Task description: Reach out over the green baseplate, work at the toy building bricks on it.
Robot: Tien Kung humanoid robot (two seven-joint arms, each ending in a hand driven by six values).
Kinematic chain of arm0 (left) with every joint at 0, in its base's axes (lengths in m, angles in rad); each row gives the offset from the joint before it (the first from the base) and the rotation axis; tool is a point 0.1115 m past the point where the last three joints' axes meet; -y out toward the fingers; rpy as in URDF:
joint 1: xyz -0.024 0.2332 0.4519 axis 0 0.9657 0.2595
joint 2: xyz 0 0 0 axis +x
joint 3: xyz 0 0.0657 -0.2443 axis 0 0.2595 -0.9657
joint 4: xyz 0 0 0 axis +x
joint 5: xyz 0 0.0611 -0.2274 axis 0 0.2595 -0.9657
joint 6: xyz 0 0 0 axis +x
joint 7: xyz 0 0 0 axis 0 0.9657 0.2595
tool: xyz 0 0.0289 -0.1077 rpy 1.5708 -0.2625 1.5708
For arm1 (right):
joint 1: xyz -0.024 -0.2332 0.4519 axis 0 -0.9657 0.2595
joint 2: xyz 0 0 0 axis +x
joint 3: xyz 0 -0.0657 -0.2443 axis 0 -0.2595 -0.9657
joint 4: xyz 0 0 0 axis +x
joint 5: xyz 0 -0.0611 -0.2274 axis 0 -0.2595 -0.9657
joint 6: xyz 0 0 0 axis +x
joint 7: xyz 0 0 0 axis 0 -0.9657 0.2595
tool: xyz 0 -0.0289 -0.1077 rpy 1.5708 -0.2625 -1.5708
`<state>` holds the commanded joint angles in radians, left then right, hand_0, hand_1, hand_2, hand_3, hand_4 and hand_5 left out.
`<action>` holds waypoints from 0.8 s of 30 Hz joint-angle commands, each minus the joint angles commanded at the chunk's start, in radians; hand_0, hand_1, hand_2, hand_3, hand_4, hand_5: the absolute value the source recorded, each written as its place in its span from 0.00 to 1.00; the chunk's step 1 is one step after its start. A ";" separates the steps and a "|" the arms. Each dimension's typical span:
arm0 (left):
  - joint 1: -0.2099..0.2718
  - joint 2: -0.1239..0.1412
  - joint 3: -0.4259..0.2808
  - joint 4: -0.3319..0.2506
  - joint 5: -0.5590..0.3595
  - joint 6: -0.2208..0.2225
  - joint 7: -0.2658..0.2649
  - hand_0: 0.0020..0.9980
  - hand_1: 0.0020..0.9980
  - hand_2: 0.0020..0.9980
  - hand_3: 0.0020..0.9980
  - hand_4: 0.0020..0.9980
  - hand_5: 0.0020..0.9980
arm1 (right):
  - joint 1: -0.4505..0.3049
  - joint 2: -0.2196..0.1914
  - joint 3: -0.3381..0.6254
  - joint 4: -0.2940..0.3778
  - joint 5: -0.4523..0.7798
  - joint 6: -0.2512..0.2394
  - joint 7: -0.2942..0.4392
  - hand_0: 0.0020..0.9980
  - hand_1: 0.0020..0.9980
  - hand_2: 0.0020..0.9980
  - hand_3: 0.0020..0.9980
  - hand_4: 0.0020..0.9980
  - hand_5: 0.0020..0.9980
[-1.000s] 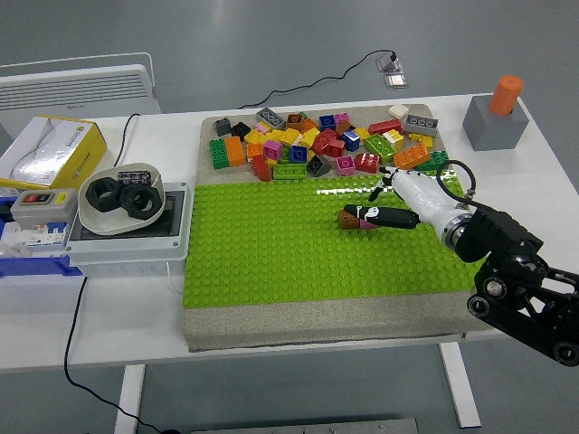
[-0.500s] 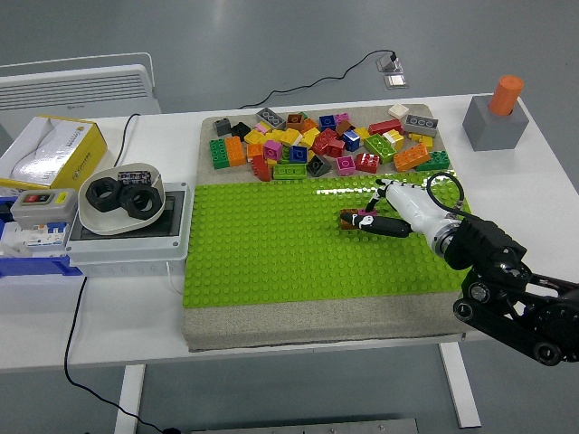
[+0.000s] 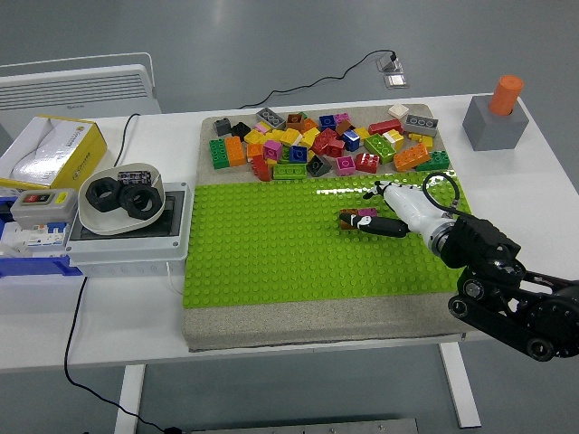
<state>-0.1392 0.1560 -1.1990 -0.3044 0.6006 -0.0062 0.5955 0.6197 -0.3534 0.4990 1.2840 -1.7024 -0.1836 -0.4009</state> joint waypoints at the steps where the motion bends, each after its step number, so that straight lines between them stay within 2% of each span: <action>1: 0.000 0.000 0.000 0.000 -0.001 0.000 0.000 0.71 0.63 0.65 0.85 1.00 1.00 | -0.001 -0.004 0.003 0.008 -0.002 0.000 -0.001 1.00 1.00 1.00 0.80 0.89 1.00; 5: 0.000 0.000 0.000 0.000 -0.001 0.000 0.000 0.71 0.63 0.65 0.85 1.00 1.00 | -0.006 -0.025 0.010 0.049 -0.008 0.002 -0.005 1.00 1.00 1.00 0.80 0.89 1.00; 6: 0.000 0.000 0.000 0.000 -0.001 0.000 0.000 0.71 0.63 0.65 0.85 1.00 1.00 | -0.008 -0.031 0.009 0.060 -0.009 0.004 -0.006 1.00 1.00 1.00 0.76 0.89 1.00; 11: 0.000 0.000 0.001 0.000 -0.003 0.000 -0.001 0.71 0.63 0.65 0.85 1.00 1.00 | -0.019 -0.044 -0.003 0.086 0.000 0.010 -0.011 1.00 1.00 1.00 0.76 0.89 1.00; 24: 0.000 -0.002 -0.001 0.000 -0.001 0.000 -0.003 0.71 0.63 0.65 0.85 1.00 1.00 | -0.028 -0.035 -0.015 0.033 0.036 0.012 -0.002 1.00 1.00 1.00 0.74 0.88 1.00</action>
<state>-0.1393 0.1545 -1.1996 -0.3043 0.5991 -0.0059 0.5929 0.5917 -0.3881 0.4845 1.3172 -1.6668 -0.1718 -0.4028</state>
